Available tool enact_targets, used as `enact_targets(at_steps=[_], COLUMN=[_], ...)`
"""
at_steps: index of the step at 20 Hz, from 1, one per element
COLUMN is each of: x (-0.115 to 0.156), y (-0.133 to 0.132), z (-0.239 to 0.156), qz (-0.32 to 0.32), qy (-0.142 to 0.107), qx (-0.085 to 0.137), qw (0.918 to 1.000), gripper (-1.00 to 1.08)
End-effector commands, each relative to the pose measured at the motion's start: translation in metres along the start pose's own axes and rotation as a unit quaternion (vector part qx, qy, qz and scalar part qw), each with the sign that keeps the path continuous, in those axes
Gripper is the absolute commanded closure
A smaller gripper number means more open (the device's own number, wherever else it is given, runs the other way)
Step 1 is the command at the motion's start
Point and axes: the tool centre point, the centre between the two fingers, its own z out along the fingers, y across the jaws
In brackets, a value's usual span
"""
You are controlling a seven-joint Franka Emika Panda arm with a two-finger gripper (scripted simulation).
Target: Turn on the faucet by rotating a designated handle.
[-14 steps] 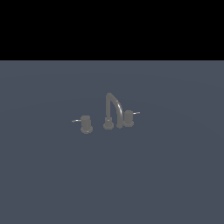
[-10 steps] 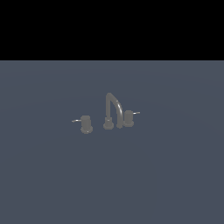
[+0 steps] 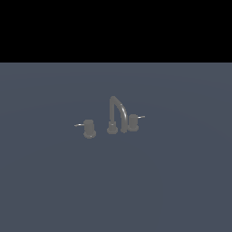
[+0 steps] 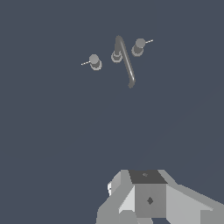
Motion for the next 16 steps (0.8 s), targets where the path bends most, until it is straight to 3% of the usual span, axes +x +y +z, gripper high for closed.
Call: enact_targets(at_steps=[1,8,16], x=[0.003,0.020,0.047], y=[-0.007,-0.034,-0.068], z=[0.010,0.050,0.102], qz=[0.016,0.079,0.162], qy=[0.000,0.002,0.004], qx=[0.000,0.001,0.002], qw=[0.9999,0.9968,0.9867], gripper=[1.08,1.08,1.08])
